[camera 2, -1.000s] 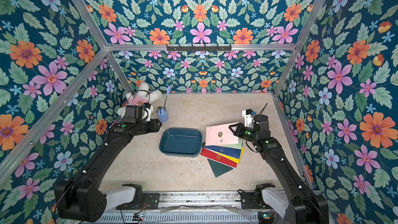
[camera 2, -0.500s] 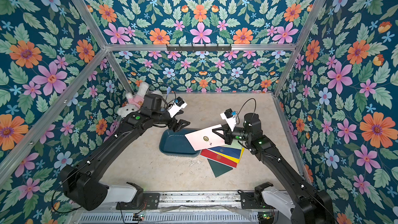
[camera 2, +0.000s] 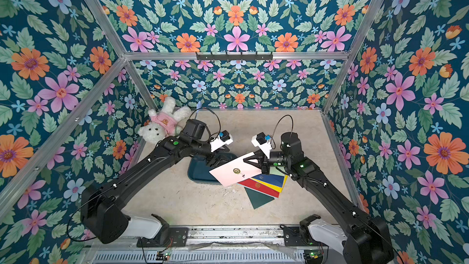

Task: Put the sealed envelopes into the storage box
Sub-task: Place the envelope in the storage box.

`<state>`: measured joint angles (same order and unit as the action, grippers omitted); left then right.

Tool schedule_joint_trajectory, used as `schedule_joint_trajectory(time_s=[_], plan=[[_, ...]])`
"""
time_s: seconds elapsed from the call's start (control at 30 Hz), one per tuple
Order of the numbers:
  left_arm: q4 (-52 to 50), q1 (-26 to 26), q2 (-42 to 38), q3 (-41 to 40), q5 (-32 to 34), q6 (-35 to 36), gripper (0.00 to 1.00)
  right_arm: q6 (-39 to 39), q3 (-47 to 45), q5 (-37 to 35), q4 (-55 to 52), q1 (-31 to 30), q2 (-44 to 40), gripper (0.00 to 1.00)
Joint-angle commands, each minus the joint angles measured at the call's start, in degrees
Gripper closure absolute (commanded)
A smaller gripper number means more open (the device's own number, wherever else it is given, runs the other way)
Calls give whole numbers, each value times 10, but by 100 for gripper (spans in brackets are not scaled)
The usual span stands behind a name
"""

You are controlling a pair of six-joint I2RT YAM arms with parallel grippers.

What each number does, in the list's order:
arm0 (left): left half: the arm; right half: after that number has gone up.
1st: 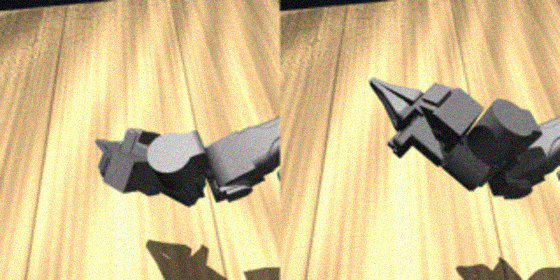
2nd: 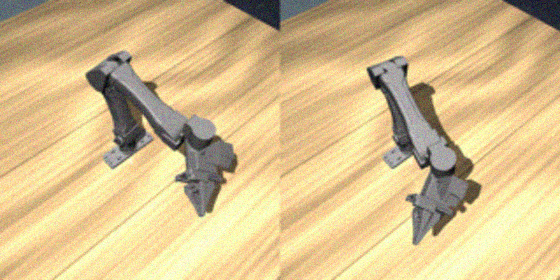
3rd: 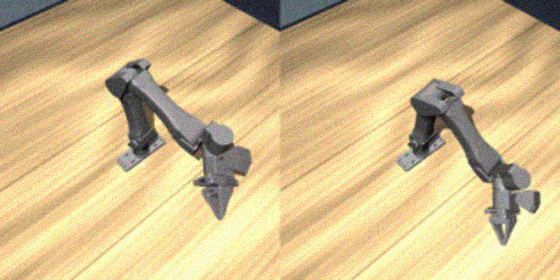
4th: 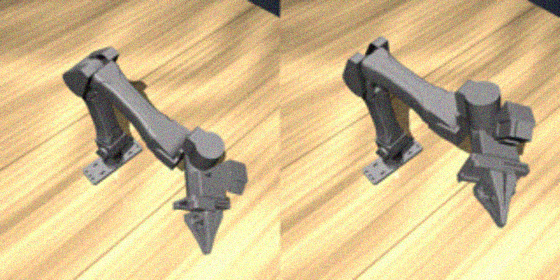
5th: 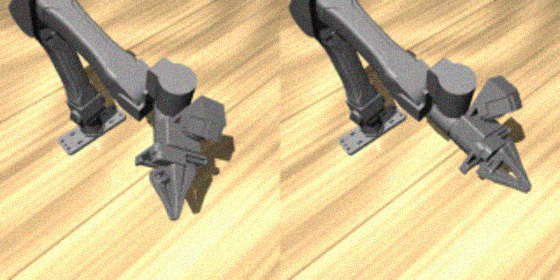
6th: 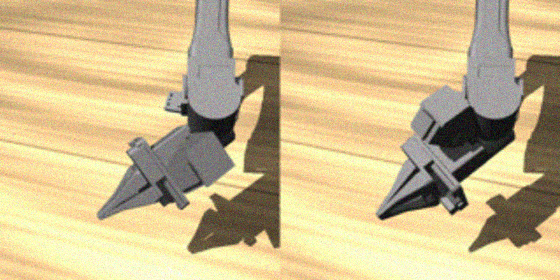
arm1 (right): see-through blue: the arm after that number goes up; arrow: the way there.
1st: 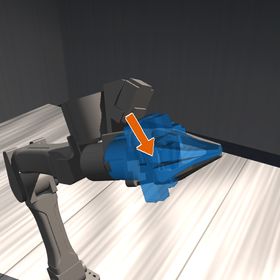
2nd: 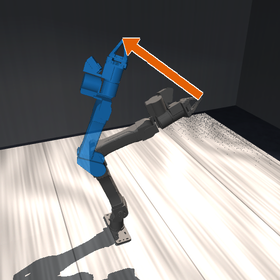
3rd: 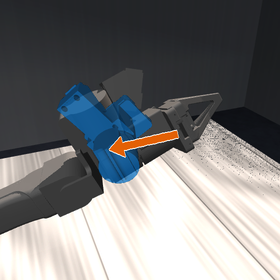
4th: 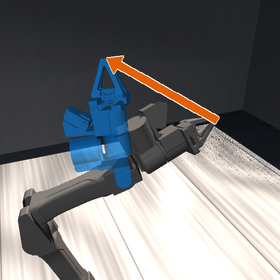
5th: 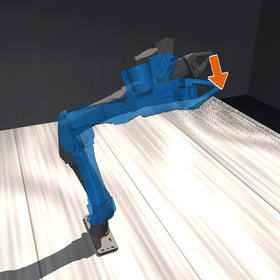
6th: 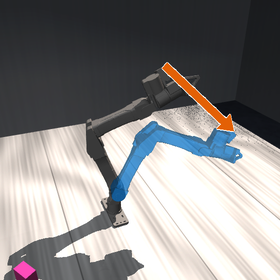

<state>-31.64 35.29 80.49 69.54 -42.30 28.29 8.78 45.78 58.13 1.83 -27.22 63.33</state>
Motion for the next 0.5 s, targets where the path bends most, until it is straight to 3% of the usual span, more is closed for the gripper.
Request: schedule_joint_trajectory(time_s=[0.0,0.2,0.3,0.47], plan=[[18,1,-13,-13,-33,-15,36,-8,7,16,22,-1,4,100],[-27,-3,-27,6,8,-27,35,50,27,31,-61,-4,18,100],[-73,-5,-26,14,-2,-17,34,87,28,23,-110,-13,19,100],[-44,-5,-62,-34,-22,-18,30,94,19,-1,-109,-23,22,100]])
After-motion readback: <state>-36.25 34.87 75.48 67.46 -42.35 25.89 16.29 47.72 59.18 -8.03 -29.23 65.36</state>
